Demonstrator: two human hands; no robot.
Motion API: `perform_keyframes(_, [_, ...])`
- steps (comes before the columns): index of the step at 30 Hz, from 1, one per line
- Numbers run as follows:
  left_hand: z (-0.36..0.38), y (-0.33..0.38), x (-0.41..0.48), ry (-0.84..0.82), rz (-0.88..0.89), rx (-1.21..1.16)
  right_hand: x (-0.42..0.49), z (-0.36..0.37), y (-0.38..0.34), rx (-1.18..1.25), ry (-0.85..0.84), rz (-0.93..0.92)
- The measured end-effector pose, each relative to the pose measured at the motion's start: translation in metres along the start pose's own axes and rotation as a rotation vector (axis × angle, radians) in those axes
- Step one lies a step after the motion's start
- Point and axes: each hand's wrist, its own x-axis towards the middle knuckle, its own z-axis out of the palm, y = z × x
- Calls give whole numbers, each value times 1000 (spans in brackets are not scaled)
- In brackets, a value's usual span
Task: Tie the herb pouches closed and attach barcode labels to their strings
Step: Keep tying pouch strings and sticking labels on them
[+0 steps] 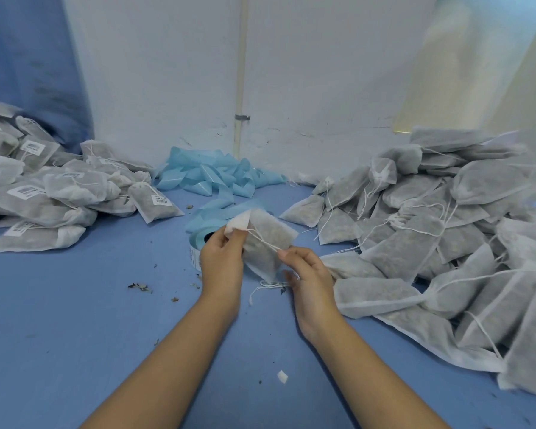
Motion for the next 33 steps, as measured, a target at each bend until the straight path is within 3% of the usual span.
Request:
perform_keyframes(4, [3,-2,-2,-133,-140,-140,-1,1,-1,19,-29,-1])
perform_keyframes(12, [2,-3,-7,-323,-116,-23,3,-2,1,121,6,40])
perform_keyframes(16, [1,-6,-10,-324,-78,66,5,-4,3,94,3,43])
perform_keyframes(22, [0,3,-5,-272,-207,-190,5,-3,5,21,18,12])
perform_keyframes(27, [-2,6,-2,-218,-249,-134,5,-4,3,28,9,25])
perform_keyframes(33, [-9,2,-2,-337,-277,-218,5,-5,4,40,18,31])
